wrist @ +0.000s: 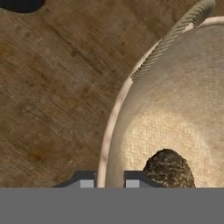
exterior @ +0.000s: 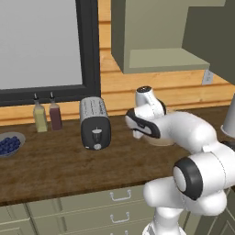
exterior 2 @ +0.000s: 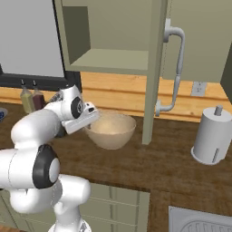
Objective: Open the cabinet, pick up the bread from the cabinet and place it in the basket. Then move the basket to the dining counter.
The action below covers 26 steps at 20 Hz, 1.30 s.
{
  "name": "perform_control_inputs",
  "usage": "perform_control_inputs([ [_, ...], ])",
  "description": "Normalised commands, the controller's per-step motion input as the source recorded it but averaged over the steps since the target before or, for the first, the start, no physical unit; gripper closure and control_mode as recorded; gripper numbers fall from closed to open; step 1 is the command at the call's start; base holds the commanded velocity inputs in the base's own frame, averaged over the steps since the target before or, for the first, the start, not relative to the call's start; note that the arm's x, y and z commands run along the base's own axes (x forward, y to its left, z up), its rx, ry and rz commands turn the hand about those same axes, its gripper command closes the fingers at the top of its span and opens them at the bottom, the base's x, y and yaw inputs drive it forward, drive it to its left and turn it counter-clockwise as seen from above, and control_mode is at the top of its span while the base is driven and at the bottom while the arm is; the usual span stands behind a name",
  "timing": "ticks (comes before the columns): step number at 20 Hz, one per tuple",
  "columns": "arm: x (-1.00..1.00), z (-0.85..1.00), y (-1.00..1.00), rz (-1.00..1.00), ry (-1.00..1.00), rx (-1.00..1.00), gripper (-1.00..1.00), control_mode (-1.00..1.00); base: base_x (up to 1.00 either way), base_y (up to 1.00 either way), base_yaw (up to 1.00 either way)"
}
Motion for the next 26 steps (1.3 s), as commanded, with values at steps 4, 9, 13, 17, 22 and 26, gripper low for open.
perform_control_inputs([
  [4, -0.88, 0.87, 0.01, 0.0, -0.39, -0.02, 1.0, -1.0, 0.0, 0.0, 0.0],
  [9, -0.89, 0.94, 0.01, 0.01, -0.21, -0.01, 1.0, -1.0, 0.0, 0.0, 0.0],
  [13, -0.93, 0.99, 0.13, 0.02, 0.02, -0.05, 1.0, -1.0, 0.0, 0.0, 0.0],
  [17, -0.65, 1.0, 0.19, 0.0, 0.23, -0.01, 1.0, -1.0, 0.0, 0.0, 0.0],
  [22, -0.1, 0.28, 0.23, 0.0, 0.44, -0.03, 1.0, -1.0, 0.0, 0.0, 0.0],
  [26, -0.14, -0.09, 0.02, 0.01, 0.22, -0.02, 1.0, -1.0, 0.0, 0.0, 0.0],
])
